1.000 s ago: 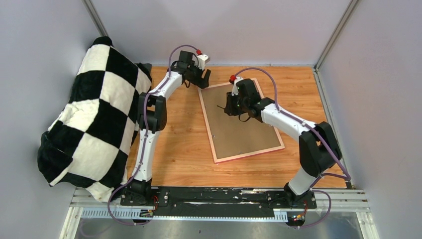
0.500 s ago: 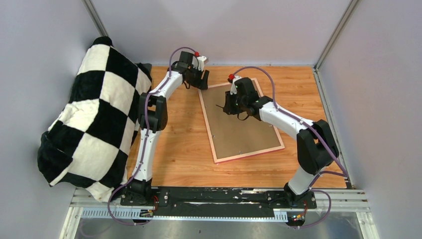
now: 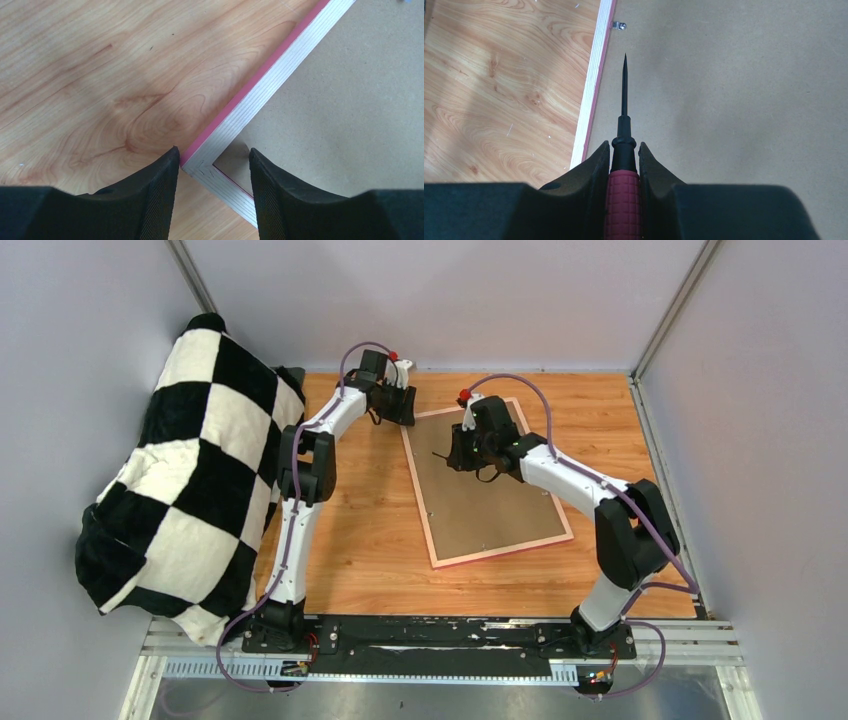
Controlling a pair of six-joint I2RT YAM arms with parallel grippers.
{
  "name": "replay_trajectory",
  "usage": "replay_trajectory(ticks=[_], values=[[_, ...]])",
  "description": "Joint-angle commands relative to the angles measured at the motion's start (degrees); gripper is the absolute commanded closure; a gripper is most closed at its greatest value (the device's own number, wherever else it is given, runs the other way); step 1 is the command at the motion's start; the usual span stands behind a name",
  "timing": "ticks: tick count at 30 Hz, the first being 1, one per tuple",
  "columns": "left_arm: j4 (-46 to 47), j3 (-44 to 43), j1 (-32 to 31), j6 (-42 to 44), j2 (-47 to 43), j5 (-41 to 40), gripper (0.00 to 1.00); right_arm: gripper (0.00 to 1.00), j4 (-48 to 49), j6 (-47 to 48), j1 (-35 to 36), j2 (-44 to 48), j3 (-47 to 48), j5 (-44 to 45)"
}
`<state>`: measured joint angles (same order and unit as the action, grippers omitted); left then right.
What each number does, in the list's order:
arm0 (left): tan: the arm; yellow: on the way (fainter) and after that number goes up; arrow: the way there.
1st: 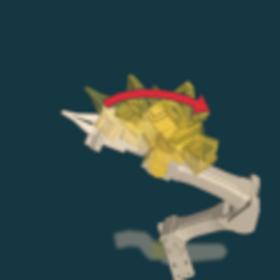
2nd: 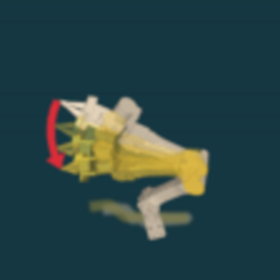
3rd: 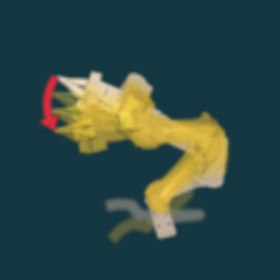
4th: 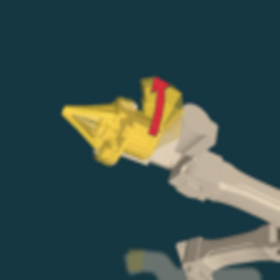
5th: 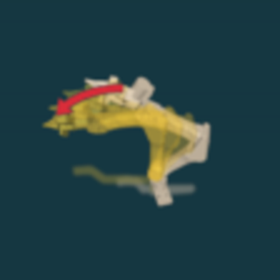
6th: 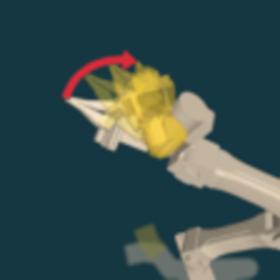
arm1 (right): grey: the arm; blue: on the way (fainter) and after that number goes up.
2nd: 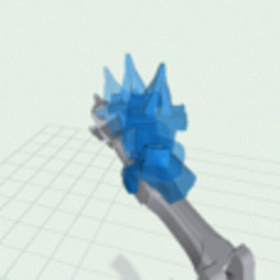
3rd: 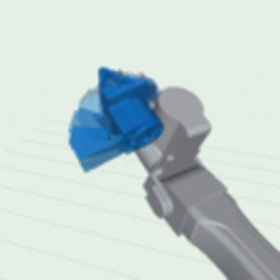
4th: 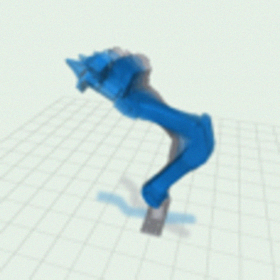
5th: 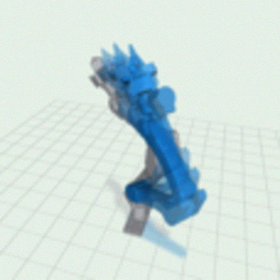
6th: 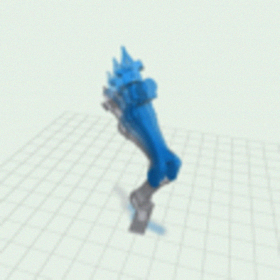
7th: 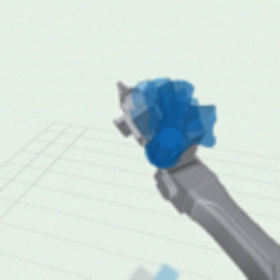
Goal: Take the photo out of the frame
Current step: Release the photo frame item from the photo frame.
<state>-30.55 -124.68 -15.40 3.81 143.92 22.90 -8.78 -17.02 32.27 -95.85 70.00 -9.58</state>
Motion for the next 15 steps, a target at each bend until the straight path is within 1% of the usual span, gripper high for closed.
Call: replay_trajectory(ticks=[1, 5, 8, 11, 13, 15], values=[[-1.8, 1.1, -0.5, 1.0, 2.1, 3.0, 0.47, 1.0, -0.3, -2.2, 0.9, -1.9, -0.1, -0.9], [-2.1, 0.7, -0.2, 0.7, 2.6, 2.2, 0.49, 1.0, -0.9, -3.1, 1.0, -3.2, 0.7, -1.6], [-3.4, -1.1, -0.2, 0.1, 3.8, 0.9, 0.53, 1.0, -2.0, -2.9, 1.0, -4.1, 2.2, -1.4], [-3.9, -2.0, -0.2, -0.4, 4.3, -0.8, 0.53, 1.0, -2.8, -2.7, 1.0, -4.8, 3.7, -1.2], [-3.9, -2.5, -0.2, -0.8, 4.6, -1.6, 0.58, 1.0, -2.7, -3.2, 1.0, -5.4, 4.4, -0.5], [-3.9, -2.6, -0.2, -1.4, 4.7, -2.8, 0.65, 1.0, -2.6, -4.0, 1.0, -6.4, 5.3, -0.2]])
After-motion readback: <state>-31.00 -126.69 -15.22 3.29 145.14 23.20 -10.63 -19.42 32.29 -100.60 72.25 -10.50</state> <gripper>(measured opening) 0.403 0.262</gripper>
